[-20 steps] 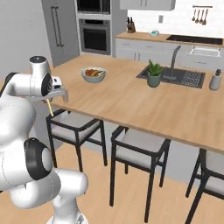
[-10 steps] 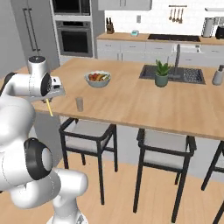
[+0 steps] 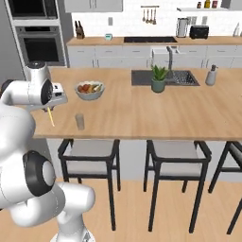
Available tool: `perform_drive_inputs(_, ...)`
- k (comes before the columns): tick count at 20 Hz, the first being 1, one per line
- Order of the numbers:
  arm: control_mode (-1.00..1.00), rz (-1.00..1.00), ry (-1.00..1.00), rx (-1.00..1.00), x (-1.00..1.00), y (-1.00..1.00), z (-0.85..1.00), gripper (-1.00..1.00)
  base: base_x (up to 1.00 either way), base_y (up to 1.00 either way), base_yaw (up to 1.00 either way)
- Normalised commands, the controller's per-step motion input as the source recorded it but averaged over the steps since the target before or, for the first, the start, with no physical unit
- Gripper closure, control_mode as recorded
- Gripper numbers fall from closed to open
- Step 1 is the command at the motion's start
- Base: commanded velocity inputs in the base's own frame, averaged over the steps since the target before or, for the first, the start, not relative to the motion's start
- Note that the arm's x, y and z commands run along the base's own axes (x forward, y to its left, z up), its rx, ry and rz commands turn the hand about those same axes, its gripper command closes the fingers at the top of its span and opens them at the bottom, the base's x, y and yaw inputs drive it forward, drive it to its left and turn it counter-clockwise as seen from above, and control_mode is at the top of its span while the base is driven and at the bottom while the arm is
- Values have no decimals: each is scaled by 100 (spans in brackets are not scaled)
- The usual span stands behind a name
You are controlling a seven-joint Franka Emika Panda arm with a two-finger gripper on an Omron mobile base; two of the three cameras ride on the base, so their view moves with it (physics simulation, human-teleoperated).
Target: Take a straw from the drawer in front and place it inside the glass cup on the dining counter.
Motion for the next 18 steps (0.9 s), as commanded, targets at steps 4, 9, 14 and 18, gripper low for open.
perform_drive_inputs(4, 100, 0, 0, 0, 0, 0, 0, 100, 81, 14, -43)
perform_drive_inputs(9, 100, 0, 0, 0, 0, 0, 0, 100, 81, 59, -34)
perform_drive_inputs(14, -100, -1, 0, 2, 11, 23, 0, 100, 39, 45, -11)
perform_drive_inputs(18, -100, 8, -13, 16, 0, 31, 4, 100, 0, 0, 0)
